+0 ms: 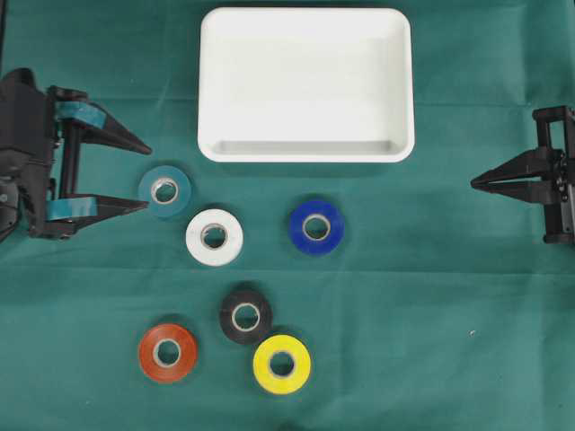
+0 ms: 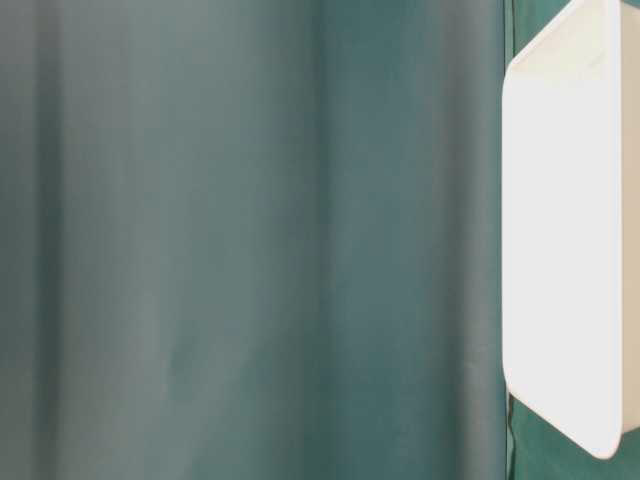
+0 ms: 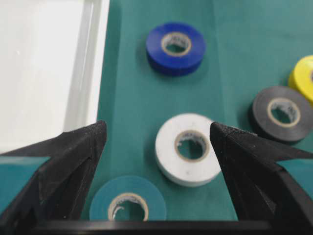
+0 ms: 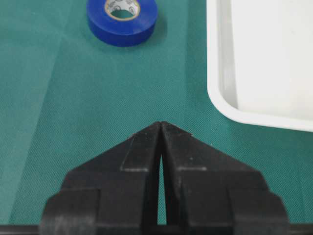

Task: Put the tape into the white case with the left arm.
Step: 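Move the left gripper over the black tape roll and lower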

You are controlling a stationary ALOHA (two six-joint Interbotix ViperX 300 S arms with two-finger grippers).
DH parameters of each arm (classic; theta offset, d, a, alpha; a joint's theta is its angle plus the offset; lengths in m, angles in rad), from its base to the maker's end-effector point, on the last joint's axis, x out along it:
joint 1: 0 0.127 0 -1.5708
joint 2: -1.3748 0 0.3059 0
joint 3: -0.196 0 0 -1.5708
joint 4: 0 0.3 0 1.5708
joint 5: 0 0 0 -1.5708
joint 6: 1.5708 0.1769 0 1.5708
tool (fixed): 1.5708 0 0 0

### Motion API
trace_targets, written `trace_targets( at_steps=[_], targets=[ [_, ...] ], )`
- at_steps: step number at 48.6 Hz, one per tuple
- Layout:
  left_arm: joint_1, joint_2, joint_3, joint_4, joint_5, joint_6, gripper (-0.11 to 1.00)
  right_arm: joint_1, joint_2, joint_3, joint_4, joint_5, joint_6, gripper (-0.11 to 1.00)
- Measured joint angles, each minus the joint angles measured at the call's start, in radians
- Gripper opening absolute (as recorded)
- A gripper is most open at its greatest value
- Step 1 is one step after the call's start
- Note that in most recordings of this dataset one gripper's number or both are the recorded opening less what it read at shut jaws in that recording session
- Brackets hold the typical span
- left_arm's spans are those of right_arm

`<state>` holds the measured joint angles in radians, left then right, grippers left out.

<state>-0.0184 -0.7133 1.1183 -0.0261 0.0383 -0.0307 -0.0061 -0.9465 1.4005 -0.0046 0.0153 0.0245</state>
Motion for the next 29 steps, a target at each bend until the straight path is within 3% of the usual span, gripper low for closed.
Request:
trace_targets(
  at_steps=[29],
  targets=[
    [0.0, 0.061, -0.02, 0.0, 0.025, 0.0, 1.0, 0.0, 0.0, 0.003, 0.0, 0.0, 0.0, -0.09]
  ],
)
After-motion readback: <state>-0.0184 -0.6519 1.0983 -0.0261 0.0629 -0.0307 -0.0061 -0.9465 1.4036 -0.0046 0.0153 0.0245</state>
